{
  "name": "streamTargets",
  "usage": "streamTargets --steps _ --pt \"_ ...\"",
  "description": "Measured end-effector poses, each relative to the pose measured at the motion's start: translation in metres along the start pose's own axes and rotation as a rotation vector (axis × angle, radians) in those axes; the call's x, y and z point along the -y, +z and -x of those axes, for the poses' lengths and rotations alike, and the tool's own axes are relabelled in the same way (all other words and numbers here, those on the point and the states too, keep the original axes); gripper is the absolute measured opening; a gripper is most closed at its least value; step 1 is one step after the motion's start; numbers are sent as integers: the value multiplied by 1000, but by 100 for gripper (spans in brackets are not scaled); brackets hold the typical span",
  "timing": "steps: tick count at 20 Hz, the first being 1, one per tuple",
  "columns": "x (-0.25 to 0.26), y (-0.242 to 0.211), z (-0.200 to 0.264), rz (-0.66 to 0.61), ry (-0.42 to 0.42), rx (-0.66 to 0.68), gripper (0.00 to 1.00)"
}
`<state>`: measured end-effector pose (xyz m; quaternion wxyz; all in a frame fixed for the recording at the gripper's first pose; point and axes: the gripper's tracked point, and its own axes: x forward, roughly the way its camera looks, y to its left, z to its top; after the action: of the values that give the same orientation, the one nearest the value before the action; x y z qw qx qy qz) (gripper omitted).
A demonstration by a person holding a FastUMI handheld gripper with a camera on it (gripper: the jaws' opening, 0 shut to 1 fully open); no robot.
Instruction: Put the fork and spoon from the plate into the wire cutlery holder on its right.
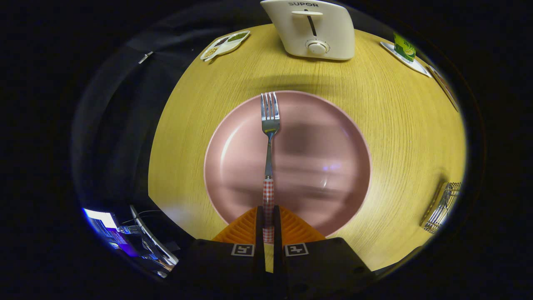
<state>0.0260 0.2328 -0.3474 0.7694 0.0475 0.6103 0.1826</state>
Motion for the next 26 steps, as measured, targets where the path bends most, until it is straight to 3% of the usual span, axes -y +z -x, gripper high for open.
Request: streamTargets --steps 5,16,22,26 --pt "8 0 51 19 47 45 12" --pt "77 -33 168 17 43 94 12" --pt "143 -55 222 74 -86 40 12" --pt "171 -80 251 114 -129 -52 12"
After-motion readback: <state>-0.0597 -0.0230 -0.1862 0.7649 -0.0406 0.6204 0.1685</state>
